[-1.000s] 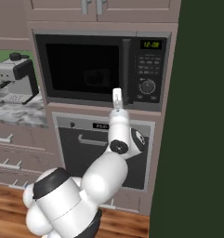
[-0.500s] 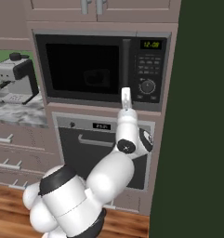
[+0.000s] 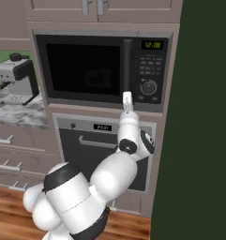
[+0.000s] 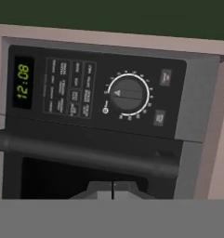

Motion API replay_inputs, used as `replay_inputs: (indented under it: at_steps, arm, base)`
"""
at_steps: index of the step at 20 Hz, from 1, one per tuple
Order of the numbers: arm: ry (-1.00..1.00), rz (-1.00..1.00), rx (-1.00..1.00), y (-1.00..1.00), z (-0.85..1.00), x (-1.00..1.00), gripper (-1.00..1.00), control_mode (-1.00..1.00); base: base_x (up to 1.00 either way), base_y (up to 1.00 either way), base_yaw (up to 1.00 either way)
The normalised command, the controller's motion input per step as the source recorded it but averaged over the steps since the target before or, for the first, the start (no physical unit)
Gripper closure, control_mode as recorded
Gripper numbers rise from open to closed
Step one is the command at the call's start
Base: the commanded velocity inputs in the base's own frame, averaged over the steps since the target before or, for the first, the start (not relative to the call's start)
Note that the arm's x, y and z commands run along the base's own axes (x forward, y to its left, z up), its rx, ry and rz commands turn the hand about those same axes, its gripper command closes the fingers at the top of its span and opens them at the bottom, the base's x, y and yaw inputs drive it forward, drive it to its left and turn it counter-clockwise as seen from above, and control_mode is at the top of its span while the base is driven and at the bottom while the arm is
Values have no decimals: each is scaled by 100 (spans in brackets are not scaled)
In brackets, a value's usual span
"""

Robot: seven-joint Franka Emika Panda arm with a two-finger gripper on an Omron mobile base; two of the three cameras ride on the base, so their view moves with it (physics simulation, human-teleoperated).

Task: Place the tupperware containing the steak and broccoli meal in the microwave. Close the microwave door and press the start button to reheat the meal.

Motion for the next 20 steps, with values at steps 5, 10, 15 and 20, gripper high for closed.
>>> replay_inputs:
  at_steps: [5, 10, 15, 20]
  arm:
    - [19, 5, 0, 0, 2, 13, 100, -100]
    - [16, 1, 3, -12, 12, 10, 100, -100]
    - [12, 0, 6, -33, 22, 0, 100, -100]
    - [9, 0, 6, -36, 35, 0, 100, -100]
  base:
    - [0, 0, 0]
    - [0, 0, 0]
    - [0, 0, 0]
    - [0, 0, 0]
